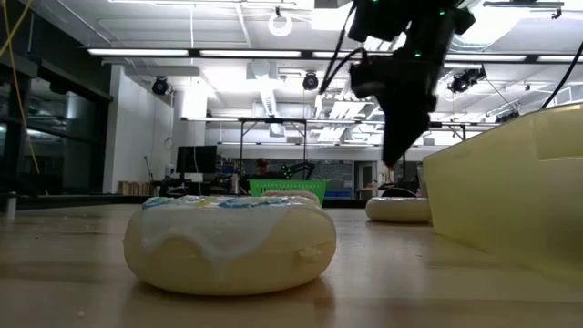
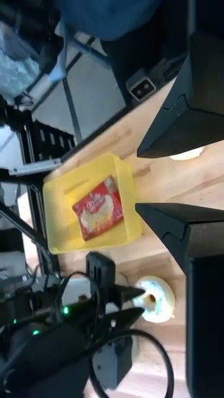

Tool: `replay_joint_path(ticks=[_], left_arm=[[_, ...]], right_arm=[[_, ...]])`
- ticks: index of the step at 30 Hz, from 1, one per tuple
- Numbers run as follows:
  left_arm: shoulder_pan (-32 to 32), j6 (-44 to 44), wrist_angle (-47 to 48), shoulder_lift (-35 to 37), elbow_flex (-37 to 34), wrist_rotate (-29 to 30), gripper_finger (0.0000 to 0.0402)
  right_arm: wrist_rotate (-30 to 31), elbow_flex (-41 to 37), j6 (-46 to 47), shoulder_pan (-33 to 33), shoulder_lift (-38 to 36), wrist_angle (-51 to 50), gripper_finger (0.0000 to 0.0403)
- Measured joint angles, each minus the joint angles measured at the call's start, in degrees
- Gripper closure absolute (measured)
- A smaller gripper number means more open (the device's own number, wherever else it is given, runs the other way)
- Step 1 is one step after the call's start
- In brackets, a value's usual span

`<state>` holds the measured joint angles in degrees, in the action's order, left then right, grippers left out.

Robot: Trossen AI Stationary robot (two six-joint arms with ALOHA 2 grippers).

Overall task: Pick & Place Food Item
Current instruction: Put the top white donut into the gray bin

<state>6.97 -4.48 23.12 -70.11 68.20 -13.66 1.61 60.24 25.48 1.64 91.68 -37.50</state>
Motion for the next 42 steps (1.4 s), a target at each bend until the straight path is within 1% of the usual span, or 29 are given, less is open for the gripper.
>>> replay_joint_path(ticks=[4,6,10,22,30,33,42], left_arm=[[-0.05,0.21,0.74,-0.02,0.00,1.13,0.0279],[-0.03,0.25,1.60,-0.02,0.00,1.77,0.0279],[-0.03,0.63,1.98,-0.02,-0.02,2.03,0.0279],[-0.03,0.82,2.20,-0.04,-0.02,2.00,0.0279],[-0.03,0.83,2.29,-0.04,-0.02,1.97,0.0279],[-0.03,0.83,2.29,-0.04,-0.02,1.95,0.0279],[-0.03,1.08,2.73,-0.04,-0.02,1.89,0.0279]], right_arm=[[0.43,-0.23,-0.28,0.45,1.28,-0.74,0.0269],[0.48,0.10,-0.21,0.51,2.20,0.84,0.0269],[1.94,-0.19,-0.63,0.60,3.24,-1.20,0.0268],[1.24,-0.08,0.24,0.51,3.49,-1.06,0.0234],[0.76,-0.08,1.76,-0.22,3.49,-1.07,0.0233],[-0.30,-0.08,1.96,-0.57,3.49,-0.99,0.0233],[-0.48,-0.09,2.83,-1.35,7.23,0.92,0.0234]])
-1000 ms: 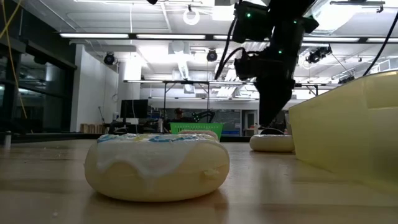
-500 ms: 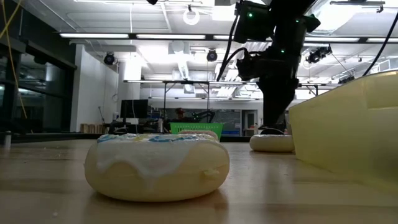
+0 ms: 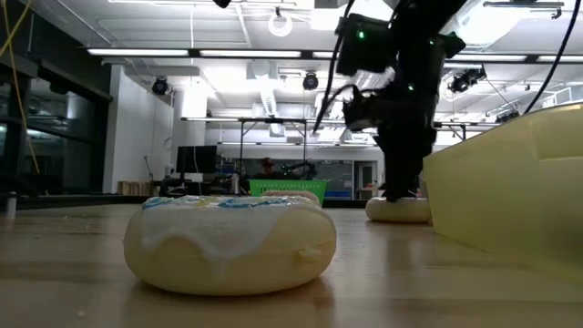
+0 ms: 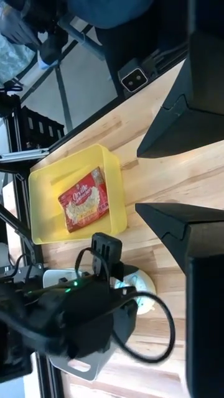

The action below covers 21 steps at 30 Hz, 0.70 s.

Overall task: Pick & Place Food Item
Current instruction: Put the top white donut into the gray bin

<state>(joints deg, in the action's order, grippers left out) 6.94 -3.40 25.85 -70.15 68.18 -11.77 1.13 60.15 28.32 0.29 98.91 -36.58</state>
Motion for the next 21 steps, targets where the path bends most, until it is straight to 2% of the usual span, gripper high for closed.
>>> replay_joint_path(ticks=[7,21], left_arm=[[0.00,0.27,-0.03,0.00,0.00,-0.02,0.0279],[0.00,0.40,-0.05,-0.02,0.00,-0.01,0.0279]], right_arm=[[0.23,-0.01,0.00,0.07,2.76,0.34,0.0234],[0.21,0.01,-0.02,0.07,2.95,0.42,0.0234]])
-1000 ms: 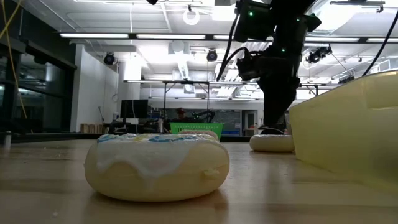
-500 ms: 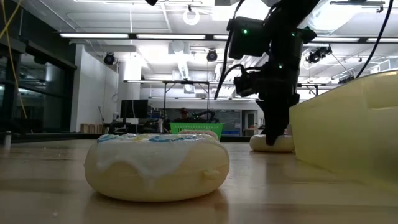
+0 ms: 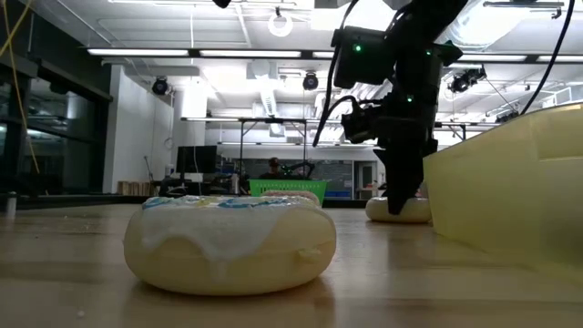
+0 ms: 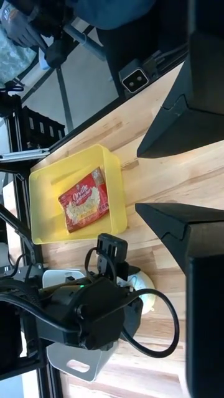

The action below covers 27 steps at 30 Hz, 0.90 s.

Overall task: Pick & Place Food Item
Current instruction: Put the top white donut into the gray bin

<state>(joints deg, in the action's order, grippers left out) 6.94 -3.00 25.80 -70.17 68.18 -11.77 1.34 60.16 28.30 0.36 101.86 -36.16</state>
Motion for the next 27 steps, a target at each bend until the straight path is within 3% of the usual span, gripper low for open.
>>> replay_joint_path(ticks=[6,16,27], left_arm=[[0.00,0.00,0.00,0.01,0.00,0.00,0.0279],[0.00,-0.02,-0.02,0.01,0.00,0.00,0.0279],[0.00,-0.05,-0.04,0.00,0.00,0.00,0.0279]], right_arm=[[0.02,0.00,0.28,0.00,-0.02,0.00,0.0240],[-0.30,0.00,0.32,0.02,-0.04,-0.04,0.0298],[-1.01,0.00,0.41,0.02,-0.07,-0.02,0.0308]])
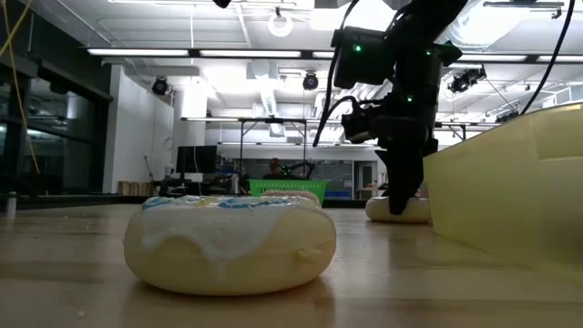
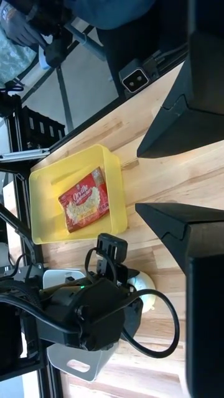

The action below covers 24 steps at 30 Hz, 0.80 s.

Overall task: Pick & Place Food Item
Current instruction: Put the top white donut into the gray bin

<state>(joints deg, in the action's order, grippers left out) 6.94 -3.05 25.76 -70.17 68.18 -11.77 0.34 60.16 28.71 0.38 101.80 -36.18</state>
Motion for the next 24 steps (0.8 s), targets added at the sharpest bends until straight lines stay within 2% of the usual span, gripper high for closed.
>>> replay_joint_path(ticks=[7,24], left_arm=[[0.00,-0.17,-0.02,0.01,0.00,0.01,0.0279],[0.00,-0.13,-0.05,0.00,-0.02,0.02,0.0279]], right_arm=[[-0.39,0.00,-0.28,0.06,-3.92,-0.11,0.0308],[10.64,0.02,2.57,1.67,-21.96,-10.63,0.0308]])
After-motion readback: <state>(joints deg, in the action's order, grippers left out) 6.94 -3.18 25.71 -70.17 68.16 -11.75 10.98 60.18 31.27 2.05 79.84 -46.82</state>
